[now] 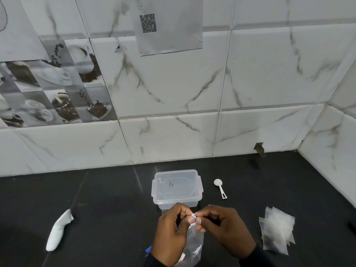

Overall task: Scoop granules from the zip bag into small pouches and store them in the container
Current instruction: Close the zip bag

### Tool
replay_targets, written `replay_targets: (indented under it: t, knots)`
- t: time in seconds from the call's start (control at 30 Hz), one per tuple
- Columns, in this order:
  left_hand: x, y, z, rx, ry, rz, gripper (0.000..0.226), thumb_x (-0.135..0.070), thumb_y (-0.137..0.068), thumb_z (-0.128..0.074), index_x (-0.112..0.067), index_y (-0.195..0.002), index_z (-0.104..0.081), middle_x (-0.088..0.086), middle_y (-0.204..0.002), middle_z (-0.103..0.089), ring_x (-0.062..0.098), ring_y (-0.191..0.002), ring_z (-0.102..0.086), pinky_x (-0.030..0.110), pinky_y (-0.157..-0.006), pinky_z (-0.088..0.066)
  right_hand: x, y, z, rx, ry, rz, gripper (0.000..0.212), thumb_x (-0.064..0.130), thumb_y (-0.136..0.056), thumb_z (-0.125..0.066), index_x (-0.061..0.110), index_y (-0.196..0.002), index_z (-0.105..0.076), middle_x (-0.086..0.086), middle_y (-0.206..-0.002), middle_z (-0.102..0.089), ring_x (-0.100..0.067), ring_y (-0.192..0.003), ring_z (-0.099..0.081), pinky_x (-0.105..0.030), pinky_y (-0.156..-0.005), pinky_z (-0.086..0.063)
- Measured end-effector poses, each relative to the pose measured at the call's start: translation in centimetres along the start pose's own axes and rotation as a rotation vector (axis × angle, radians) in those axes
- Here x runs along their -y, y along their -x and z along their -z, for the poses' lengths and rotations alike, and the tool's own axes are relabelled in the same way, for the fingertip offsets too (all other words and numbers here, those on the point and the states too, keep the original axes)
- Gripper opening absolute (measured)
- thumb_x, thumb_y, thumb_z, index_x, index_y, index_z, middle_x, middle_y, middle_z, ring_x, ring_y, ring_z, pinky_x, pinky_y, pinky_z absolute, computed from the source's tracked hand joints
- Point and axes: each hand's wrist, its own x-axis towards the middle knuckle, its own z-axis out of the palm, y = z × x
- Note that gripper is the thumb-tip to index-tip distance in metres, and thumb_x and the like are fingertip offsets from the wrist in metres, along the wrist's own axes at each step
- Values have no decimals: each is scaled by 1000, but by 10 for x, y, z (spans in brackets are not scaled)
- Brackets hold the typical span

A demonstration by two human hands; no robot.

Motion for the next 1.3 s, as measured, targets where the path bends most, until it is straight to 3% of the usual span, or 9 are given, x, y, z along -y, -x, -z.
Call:
replay_targets:
  t: [0.17,0.27,0.47,0.6,0.77,0.87,0.93,1.1,1.3]
  knots:
    - [-1,-2,-1,7,-29,-5,14,-11,-88,-69,-22,-79,-67,-9,-73,-70,12,-75,-67,15,-69,-50,0,0,-2,-24,186,66,3,18,-86,-75,19,-83,-76,3,-73,-74,-16,-68,-72,-41,-68,-60]
    - [0,-3,0,48,-58,-36,10,-16,-88,-70,-26,-86,-70,-12,-81,-71,12,-82,-69,20,-72,-55,-2,-2,-2,-32,240,57,8,18,-85,-74,23,-78,-74,4,-72,-72,-17,-66,-70,-42,-67,-58]
    - [4,-4,-4,41,-246,-159,12,-33,-86,-54,-27,-78,-59,-13,-77,-61,6,-75,-61,29,-65,-51,2,-1,-3,-30,277,71,17,12,-82,-70,22,-68,-69,3,-67,-69,-16,-61,-65,-36,-61,-53]
    - [-5,0,-8,-4,-343,-221,39,-52,-95,-37,-25,-75,-57,-12,-73,-57,5,-65,-55,21,-57,-45,1,-1,-8,-95,254,59,13,13,-76,-66,19,-64,-64,-1,-60,-65,-23,-57,-62,-44,-57,-52]
    - [-2,-2,-4,29,-494,-180,4,-28,-81,-52,-27,-77,-52,-13,-75,-55,8,-65,-54,31,-58,-50,2,0,-10,-266,213,37,9,19,-71,-64,20,-62,-64,1,-57,-65,-16,-51,-61,-36,-53,-53]
    - [4,0,10,44,-525,-131,2,-26,-79,-49,-28,-78,-50,-12,-77,-54,10,-66,-54,34,-60,-50,4,-2,4,-374,98,-22,21,-4,-77,-65,14,-66,-67,-8,-56,-67,-20,-50,-65,-32,-55,-57]
    - [6,3,23,31,-513,-122,5,-29,-77,-45,-28,-77,-50,-12,-76,-54,9,-65,-54,33,-58,-49,5,-4,15,-437,30,-32,27,-16,-79,-62,8,-67,-67,-14,-54,-66,-21,-47,-64,-29,-52,-56]
    - [18,3,47,12,-588,-80,16,-19,-75,-43,-31,-80,-53,-14,-79,-57,8,-67,-56,35,-59,-51,6,-5,33,-520,-20,-39,20,-18,-83,-60,-3,-71,-66,-17,-56,-66,-20,-46,-64,-26,-49,-57]
    - [19,6,57,-17,-576,-98,27,-7,-81,-59,-34,-83,-57,-19,-81,-60,4,-70,-60,26,-61,-52,-1,-5,38,-507,-26,-34,21,-16,-85,-61,0,-73,-68,-14,-58,-68,-20,-48,-65,-26,-50,-58]
